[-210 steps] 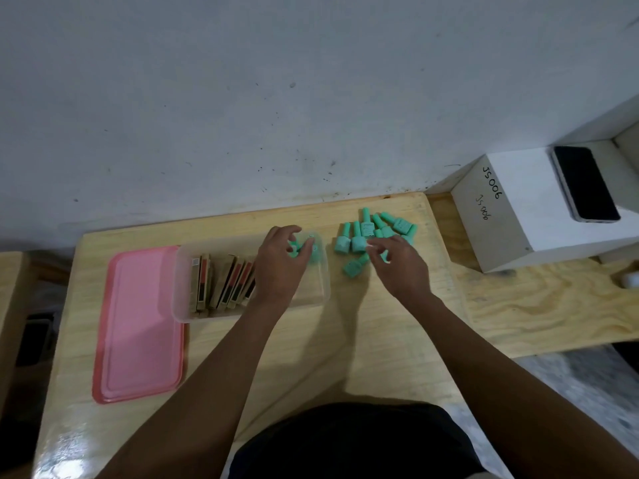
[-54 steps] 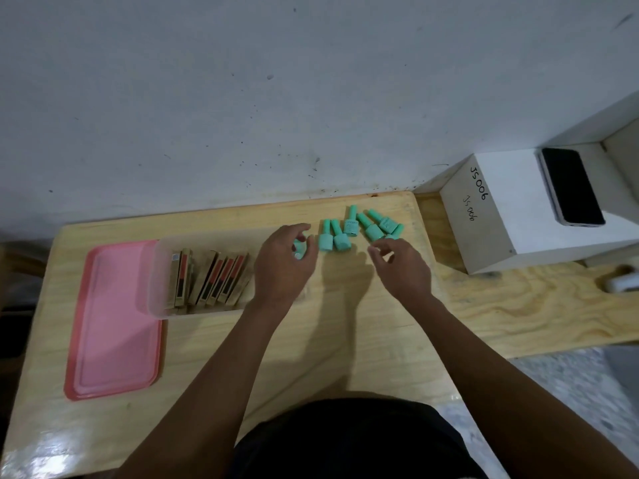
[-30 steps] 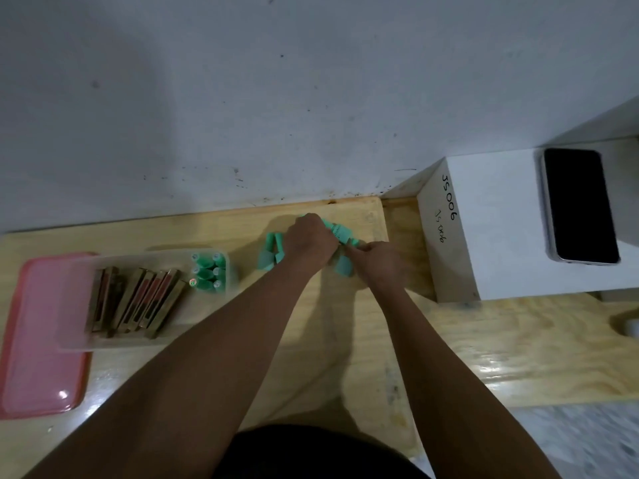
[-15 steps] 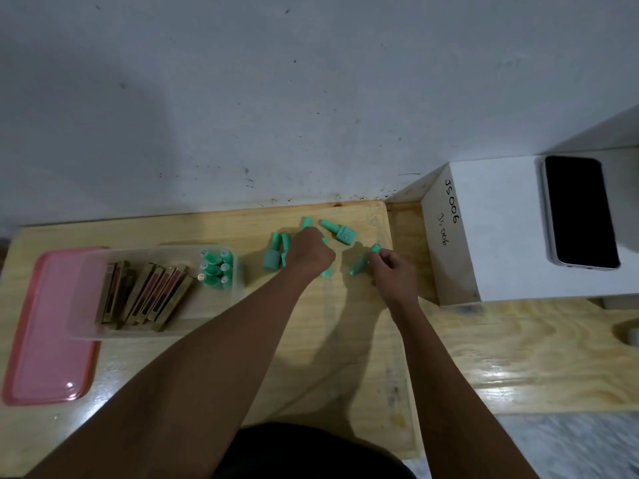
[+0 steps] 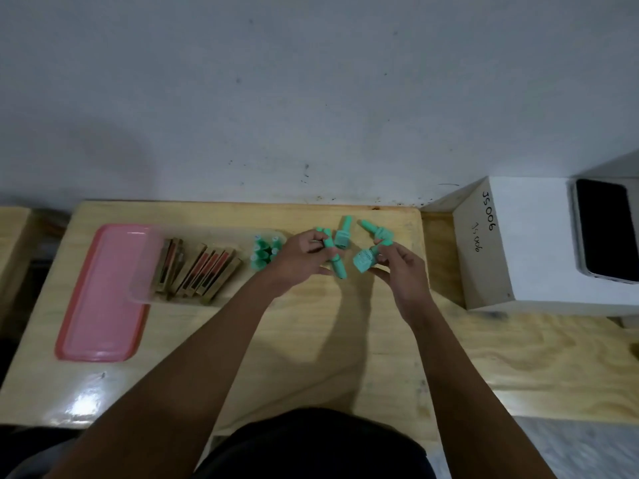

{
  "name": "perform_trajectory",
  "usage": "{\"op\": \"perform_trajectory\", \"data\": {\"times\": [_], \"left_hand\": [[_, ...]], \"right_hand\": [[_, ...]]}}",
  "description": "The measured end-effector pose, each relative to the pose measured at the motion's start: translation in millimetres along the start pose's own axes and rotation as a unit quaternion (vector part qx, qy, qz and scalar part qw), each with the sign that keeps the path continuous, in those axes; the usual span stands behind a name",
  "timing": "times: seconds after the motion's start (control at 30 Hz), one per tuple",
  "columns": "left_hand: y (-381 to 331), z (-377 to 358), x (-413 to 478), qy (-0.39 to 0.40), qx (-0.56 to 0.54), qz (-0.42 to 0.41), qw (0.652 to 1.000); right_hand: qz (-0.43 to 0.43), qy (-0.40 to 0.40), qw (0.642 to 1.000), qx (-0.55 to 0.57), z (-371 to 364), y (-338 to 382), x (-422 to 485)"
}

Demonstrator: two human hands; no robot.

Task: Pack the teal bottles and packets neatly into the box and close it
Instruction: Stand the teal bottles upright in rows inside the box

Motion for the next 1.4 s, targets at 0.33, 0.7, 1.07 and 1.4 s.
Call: {"op": "perform_trajectory", "data": {"times": [0.33, 0.7, 1.07, 1.4], "left_hand": [[20, 79, -57, -0.084, -0.086, -0.045, 0.992], [47, 140, -75, -0.191, 0.081, -0.053, 0.977], [71, 132, -52, -0.055, 0.417, -0.195, 0.886], [85, 122, -37, -0.013, 0.424, -0.199, 0.883]], "right_hand": [[0.037, 0.101, 0.993, -0.057, -83, -16, -47], [0.122, 0.129, 0.953, -0.247, -133, -43, -49], [0.227, 0.163, 0.736, -0.616, -146, -51, -49], [0.330, 0.131, 0.625, -0.695, -154, -73, -46]]}}
Point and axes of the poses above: each hand's wrist, its own x-axis towards the middle knuckle, its own z-axis out of the back of the hand, y = z × x, the point moved 4 cm from there along x, towards the middle knuckle, and after that the axes turned 15 degrees about x, right-handed, at the moved point
